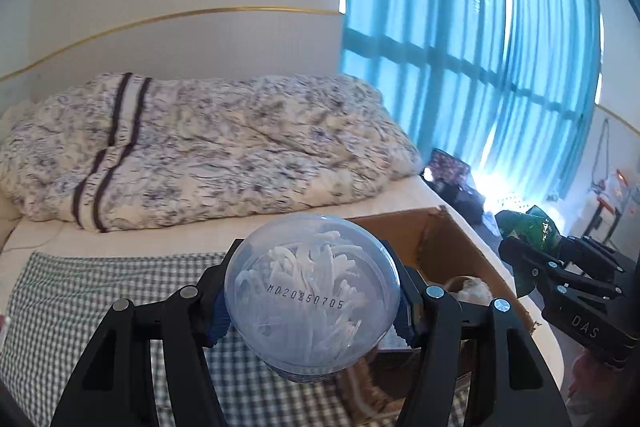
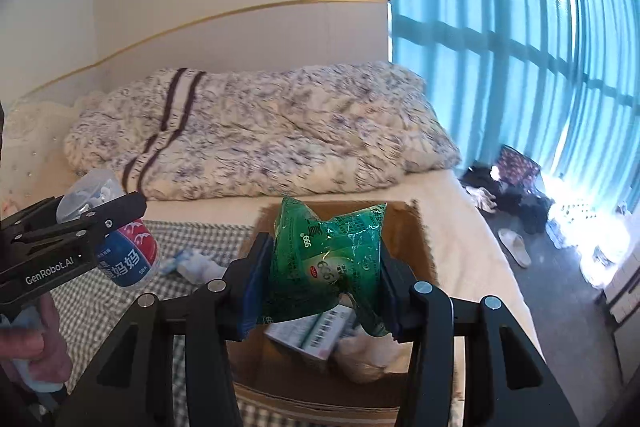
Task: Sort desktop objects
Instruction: 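Carry the floss container and green packet over the cardboard box with both grippers, then open both grippers to drop the floss container and packet into the box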
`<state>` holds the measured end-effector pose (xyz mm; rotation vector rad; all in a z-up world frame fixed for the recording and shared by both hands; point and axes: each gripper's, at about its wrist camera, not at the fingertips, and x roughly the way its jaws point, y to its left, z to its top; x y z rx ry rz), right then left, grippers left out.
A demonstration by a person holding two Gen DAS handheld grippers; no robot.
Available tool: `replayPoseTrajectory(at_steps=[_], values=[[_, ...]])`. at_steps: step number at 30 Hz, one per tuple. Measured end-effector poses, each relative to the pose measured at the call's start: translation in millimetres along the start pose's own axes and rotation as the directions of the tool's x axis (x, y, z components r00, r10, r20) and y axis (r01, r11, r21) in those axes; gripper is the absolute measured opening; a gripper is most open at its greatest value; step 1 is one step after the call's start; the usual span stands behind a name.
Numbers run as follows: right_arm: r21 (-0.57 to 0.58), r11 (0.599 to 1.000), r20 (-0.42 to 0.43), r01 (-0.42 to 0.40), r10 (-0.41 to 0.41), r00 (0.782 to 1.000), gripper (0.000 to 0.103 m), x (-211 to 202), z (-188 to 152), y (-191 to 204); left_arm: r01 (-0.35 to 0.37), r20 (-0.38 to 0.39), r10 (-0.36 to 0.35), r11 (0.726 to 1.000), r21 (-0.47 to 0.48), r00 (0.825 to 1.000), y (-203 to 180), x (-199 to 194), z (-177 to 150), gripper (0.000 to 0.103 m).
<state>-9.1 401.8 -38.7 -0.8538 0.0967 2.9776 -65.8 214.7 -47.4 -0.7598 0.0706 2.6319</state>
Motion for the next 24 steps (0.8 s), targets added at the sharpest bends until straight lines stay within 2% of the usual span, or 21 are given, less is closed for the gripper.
replayPoseTrajectory(at_steps=[7,13,17,19,21,24], values=[[0.031,0.999,-0.047,0.044,-0.042,0.998,0.048,16,-11,-34,0.07,-0.066,-0.067,0.997,0.044,0.996,-39,41,-10,0.065],[0.039,0.998,-0.086,0.054,-0.051,0.995,0.048,27,-18,-45,0.108,-0.12,-0.101,0.993,0.056,0.988,-58,62,-25,0.065],[0.045,0.998,-0.097,0.054,-0.049,0.994,0.053,32,-19,-50,0.126,-0.152,-0.115,0.99,0.068,0.982,-63,72,-30,0.065],[0.057,0.997,-0.091,0.05,-0.044,0.995,0.056,32,-19,-51,0.132,-0.165,-0.119,0.989,0.073,0.979,-64,75,-32,0.07],[0.067,0.996,-0.072,0.055,-0.05,0.996,0.067,28,-18,-52,0.146,-0.161,-0.132,0.987,0.072,0.978,-65,73,-33,0.086],[0.074,0.996,-0.052,0.052,-0.048,0.997,0.069,23,-16,-49,0.149,-0.135,-0.138,0.986,0.074,0.981,-65,66,-31,0.087]])
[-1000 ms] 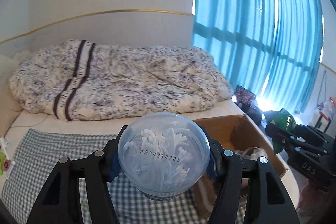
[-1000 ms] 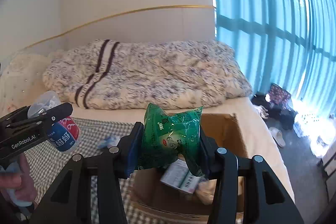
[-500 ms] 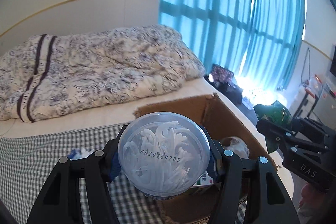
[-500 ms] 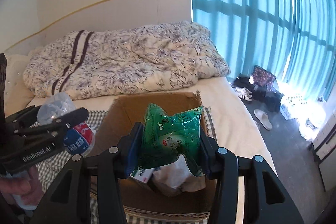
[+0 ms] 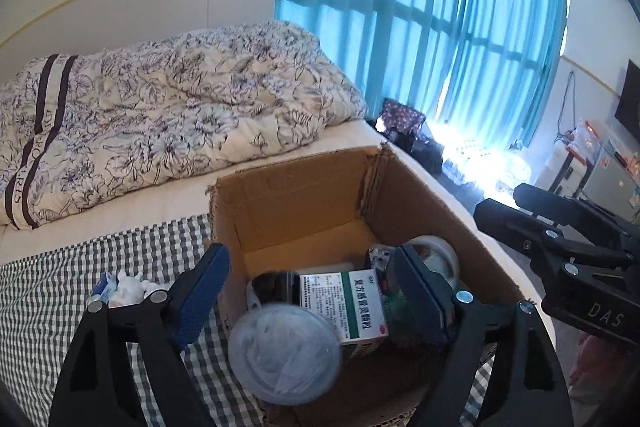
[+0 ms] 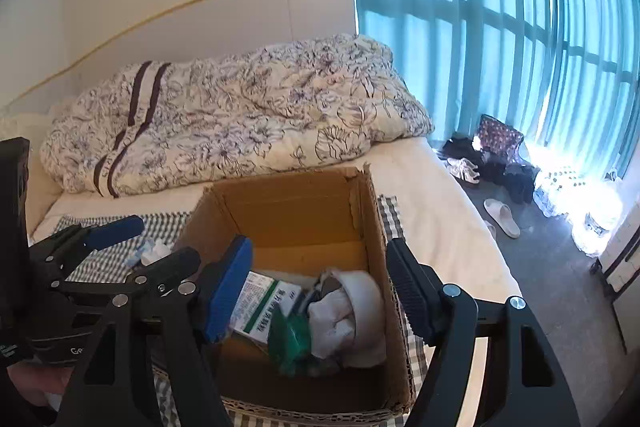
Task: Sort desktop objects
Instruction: 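Open both grippers to drop the floss container and packet into the box, then move both grippers back toward the white bottle and blue box on the sheet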
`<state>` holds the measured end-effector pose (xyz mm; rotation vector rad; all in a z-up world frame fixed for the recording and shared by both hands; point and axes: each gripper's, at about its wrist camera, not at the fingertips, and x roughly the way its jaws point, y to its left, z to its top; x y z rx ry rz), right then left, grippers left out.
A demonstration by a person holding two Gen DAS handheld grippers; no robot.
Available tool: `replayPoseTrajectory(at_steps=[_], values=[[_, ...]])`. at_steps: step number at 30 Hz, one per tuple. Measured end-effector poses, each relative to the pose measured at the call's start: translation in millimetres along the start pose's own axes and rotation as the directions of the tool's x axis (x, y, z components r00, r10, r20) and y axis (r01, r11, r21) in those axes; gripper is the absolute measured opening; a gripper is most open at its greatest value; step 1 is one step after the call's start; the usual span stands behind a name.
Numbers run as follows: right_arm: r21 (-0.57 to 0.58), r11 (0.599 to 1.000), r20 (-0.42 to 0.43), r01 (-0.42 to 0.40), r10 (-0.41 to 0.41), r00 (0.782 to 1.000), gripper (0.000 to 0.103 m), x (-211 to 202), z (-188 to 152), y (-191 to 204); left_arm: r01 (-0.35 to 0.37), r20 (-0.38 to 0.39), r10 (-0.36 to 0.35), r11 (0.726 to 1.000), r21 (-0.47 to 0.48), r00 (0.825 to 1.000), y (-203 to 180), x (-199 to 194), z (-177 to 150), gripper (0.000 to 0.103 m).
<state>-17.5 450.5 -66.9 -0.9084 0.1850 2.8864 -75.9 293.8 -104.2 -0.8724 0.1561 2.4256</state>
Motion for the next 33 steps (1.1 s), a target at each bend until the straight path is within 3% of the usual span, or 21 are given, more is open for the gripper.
replayPoseTrajectory(at_steps=[10,18,33], values=[[-0.002,1.0,0.036,-0.003,0.003,0.999,0.069,-14,6,16,-0.044,0.04,0.045,0.999,-0.025,0.998,23,-24,4,0.087],[-0.025,0.999,0.049,-0.039,0.04,0.998,0.069,-16,10,52,-0.132,0.049,0.135,0.989,-0.067,0.99,68,-51,-5,0.087],[-0.115,0.979,0.033,-0.165,0.17,0.985,0.072,4,8,157,-0.337,0.043,0.347,0.929,-0.152,0.937,180,-95,-37,0.099]])
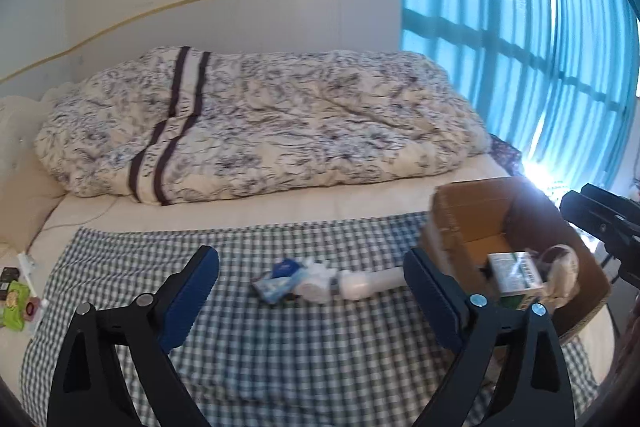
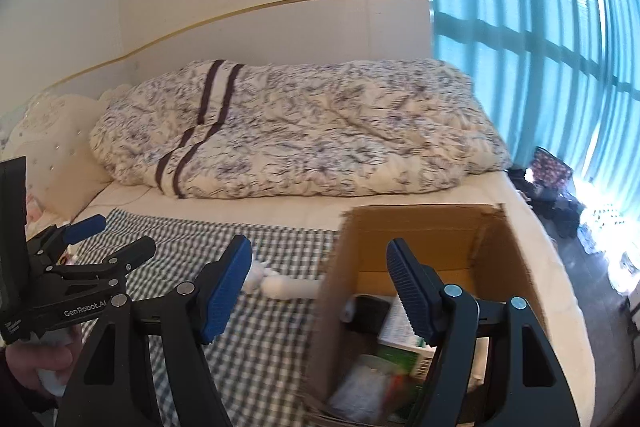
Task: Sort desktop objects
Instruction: 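Move both grippers back toward the white bottle and blue box on the sheet, then grasp the blue Vinda tissue pack with the left gripper while the right gripper grasps the white bottle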
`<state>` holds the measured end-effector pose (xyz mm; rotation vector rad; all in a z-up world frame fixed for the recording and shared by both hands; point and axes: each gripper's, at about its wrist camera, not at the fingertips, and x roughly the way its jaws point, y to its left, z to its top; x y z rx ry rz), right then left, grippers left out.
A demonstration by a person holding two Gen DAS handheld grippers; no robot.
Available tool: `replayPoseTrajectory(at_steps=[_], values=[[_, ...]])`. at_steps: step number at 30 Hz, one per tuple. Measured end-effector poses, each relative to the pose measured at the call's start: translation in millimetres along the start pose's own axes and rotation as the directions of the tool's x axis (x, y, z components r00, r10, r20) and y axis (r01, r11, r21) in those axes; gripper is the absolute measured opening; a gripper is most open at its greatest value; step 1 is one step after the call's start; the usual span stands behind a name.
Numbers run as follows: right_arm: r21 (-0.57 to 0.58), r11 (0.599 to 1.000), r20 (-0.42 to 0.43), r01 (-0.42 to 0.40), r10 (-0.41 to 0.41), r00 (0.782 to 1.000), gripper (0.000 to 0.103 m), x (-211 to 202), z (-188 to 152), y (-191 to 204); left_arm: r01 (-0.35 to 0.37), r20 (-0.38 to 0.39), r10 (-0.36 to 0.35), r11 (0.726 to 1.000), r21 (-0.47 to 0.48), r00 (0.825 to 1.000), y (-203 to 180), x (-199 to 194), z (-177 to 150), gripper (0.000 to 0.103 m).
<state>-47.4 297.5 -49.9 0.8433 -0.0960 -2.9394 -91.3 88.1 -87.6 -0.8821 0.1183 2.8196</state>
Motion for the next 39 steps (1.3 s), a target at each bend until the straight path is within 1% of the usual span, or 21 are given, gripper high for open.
replayPoseTrajectory(at_steps=[4,7,10,14,16,21,24,29,32,34,39], values=[[-0.019,0.999,-0.014,-0.036,0.035,0.999,0.075,13,-1,23,-0.028,-0.004,0.028,1.0,-0.002,1.0,19,5,-8,0.102],[-0.036,0.996,-0.042,-0.081,0.079,0.996,0.076,26,-4,40,-0.052,-0.015,0.052,0.999,0.002,0.999,31,13,-17,0.103],[-0.043,0.992,-0.068,-0.118,0.114,0.991,0.076,40,-8,54,-0.066,-0.045,0.066,0.998,0.001,0.997,43,26,-26,0.103],[-0.059,0.988,-0.098,-0.145,0.139,0.985,0.076,59,-14,70,-0.077,-0.082,0.077,0.997,0.004,0.994,53,47,-37,0.103],[-0.062,0.986,-0.117,-0.154,0.146,0.982,0.076,72,-18,77,-0.073,-0.102,0.073,0.997,0.003,0.992,58,60,-43,0.103],[-0.047,0.984,-0.163,-0.169,0.16,0.974,0.076,104,-29,86,-0.029,-0.142,0.027,0.999,-0.013,0.989,67,92,-57,0.103],[-0.053,0.98,-0.197,-0.191,0.177,0.964,0.076,122,-39,91,-0.015,-0.174,0.013,1.0,-0.01,0.985,70,116,-63,0.103],[-0.047,0.982,-0.24,-0.182,0.165,0.957,0.076,151,-54,88,0.019,-0.225,-0.017,1.0,0.008,0.974,67,157,-72,0.103],[-0.038,0.986,-0.263,-0.163,0.148,0.953,0.076,169,-63,84,0.065,-0.273,-0.063,0.998,0.0,0.96,65,185,-79,0.103],[-0.031,0.988,-0.276,-0.153,0.139,0.951,0.076,179,-68,81,0.054,-0.291,-0.05,0.999,0.005,0.955,63,201,-82,0.103],[-0.032,0.992,-0.308,-0.124,0.108,0.945,0.076,205,-78,77,0.038,-0.289,-0.031,0.999,0.02,0.957,62,223,-86,0.103]])
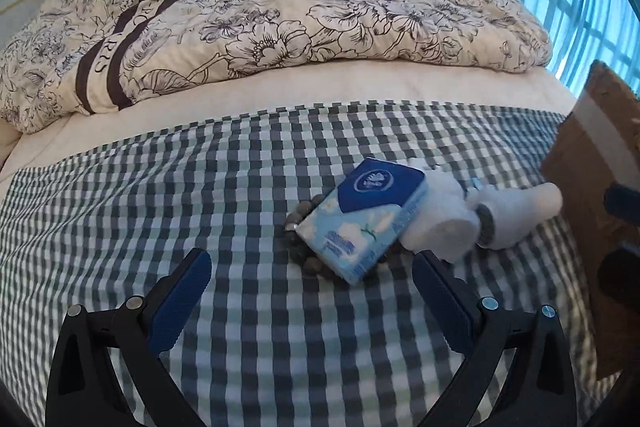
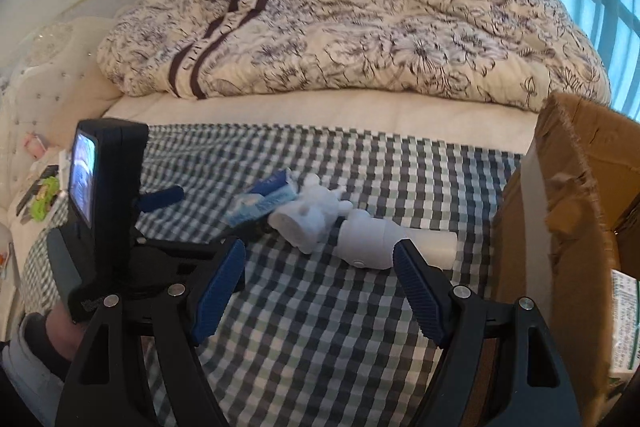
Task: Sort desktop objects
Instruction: 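Grasp the blue Vinda tissue pack with the left gripper while the right gripper grasps the white bottle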
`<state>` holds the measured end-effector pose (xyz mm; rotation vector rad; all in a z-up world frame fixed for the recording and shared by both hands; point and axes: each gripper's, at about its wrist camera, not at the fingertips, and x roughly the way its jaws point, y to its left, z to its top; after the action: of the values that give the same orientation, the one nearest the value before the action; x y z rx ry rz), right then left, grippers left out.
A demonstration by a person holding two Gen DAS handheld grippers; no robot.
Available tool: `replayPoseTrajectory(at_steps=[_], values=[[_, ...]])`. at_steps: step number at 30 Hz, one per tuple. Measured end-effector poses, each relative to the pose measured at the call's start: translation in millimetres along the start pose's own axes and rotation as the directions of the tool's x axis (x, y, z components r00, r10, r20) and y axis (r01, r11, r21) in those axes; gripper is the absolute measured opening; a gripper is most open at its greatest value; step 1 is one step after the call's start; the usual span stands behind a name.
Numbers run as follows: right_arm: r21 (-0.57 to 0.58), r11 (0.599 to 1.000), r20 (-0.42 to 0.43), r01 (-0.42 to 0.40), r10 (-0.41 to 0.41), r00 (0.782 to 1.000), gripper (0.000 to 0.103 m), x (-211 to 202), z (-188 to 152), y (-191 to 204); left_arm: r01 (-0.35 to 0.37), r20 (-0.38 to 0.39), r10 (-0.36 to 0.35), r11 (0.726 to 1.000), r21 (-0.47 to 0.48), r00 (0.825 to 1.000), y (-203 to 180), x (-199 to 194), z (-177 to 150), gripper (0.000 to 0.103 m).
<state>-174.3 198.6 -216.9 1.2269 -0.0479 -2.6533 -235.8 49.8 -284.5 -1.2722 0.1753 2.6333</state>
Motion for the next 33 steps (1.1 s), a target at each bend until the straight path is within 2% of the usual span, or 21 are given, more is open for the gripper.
replayPoseTrajectory(at_steps=[3,10,13,15,18,24,33], values=[[0.001,1.0,-0.014,0.022,-0.022,1.0,0.076,12,1,-4,0.005,0.006,-0.005,1.0,-0.003,1.0,2,10,3,0.103],[0.028,0.999,-0.028,0.033,-0.032,0.999,0.076,33,2,-12,0.036,-0.032,-0.035,0.999,0.009,0.999,-1,39,8,0.101],[0.033,0.999,-0.027,0.032,-0.031,0.999,0.076,36,3,-13,0.046,-0.04,-0.045,0.999,0.013,0.998,-4,46,8,0.085],[0.033,0.999,-0.027,0.033,-0.032,0.999,0.076,38,3,-13,0.047,-0.035,-0.047,0.999,0.004,0.998,-4,47,8,0.065],[0.038,0.999,-0.03,0.028,-0.026,0.999,0.076,41,5,-13,0.051,-0.019,-0.051,0.999,-0.017,0.999,-1,45,8,0.059],[0.032,0.998,-0.042,0.057,-0.056,0.998,0.076,58,7,-15,0.041,0.04,-0.039,0.998,-0.042,0.998,6,26,4,0.053],[0.046,0.979,-0.031,0.197,-0.196,0.98,0.077,65,6,-37,0.054,0.108,-0.045,0.995,-0.085,0.993,25,-12,0,0.053]])
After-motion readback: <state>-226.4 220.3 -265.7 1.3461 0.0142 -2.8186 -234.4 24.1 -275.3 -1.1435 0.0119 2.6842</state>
